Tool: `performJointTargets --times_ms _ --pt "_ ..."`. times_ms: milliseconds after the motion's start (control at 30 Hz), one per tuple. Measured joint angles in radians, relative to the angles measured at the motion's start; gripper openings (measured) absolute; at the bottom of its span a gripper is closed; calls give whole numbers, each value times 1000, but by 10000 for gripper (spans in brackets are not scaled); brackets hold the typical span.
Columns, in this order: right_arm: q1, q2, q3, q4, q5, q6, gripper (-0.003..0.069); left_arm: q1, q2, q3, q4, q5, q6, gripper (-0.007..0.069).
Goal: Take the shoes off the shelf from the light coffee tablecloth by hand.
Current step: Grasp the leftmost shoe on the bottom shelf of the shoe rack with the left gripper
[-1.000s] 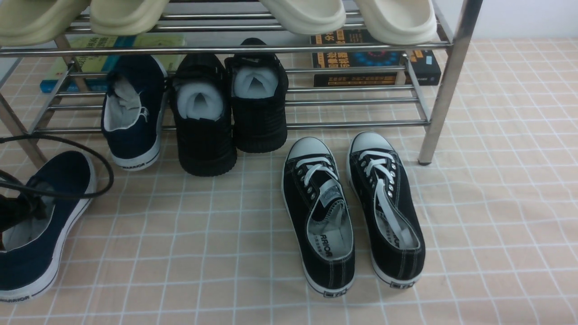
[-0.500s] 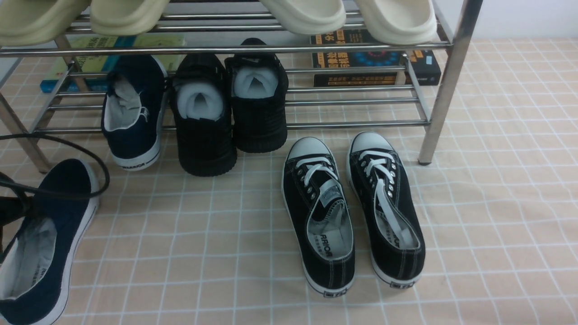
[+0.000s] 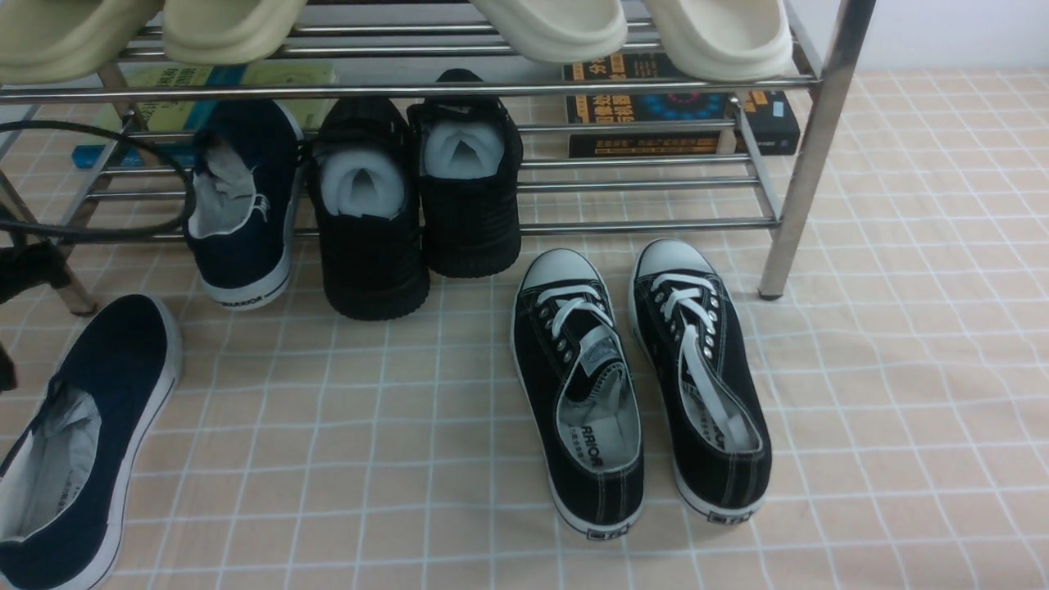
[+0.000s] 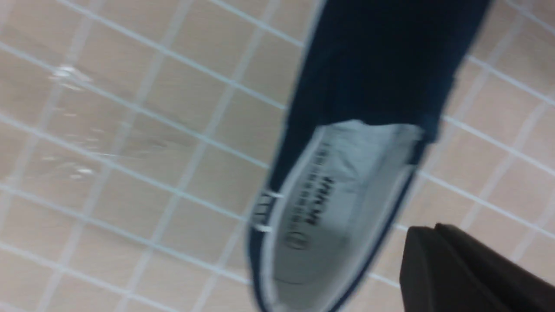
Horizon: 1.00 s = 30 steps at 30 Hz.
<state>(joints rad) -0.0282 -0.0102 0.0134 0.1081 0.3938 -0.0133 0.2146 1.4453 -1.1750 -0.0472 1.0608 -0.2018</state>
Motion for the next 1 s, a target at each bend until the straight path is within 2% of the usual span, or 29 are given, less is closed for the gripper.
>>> performJointTargets --times_ms 133,167,267,333,367,400,500,633,733,1000 --pt "0 0 0 0 0 0 237 0 3 0 -131 -28 16 10" --pt "0 0 0 0 0 0 237 0 3 0 -131 -30 17 12" --pt "0 0 0 0 0 0 237 -4 5 0 -200 -75 19 62" --pt "0 0 0 0 0 0 237 -35 23 -17 -227 -105 20 142" --pt "0 0 0 0 0 0 237 -39 25 -22 -228 -105 20 149" --pt "0 0 0 0 0 0 237 -81 52 -46 -228 -111 20 220" --pt "0 0 0 0 0 0 237 -146 110 -108 -199 -119 9 326" --pt "0 0 0 0 0 0 237 -186 201 -200 -123 -130 -46 421" --pt "0 0 0 0 0 0 237 -188 262 -260 -65 -129 -87 445" --pt "0 0 0 0 0 0 237 -188 325 -345 -50 -111 -154 449"
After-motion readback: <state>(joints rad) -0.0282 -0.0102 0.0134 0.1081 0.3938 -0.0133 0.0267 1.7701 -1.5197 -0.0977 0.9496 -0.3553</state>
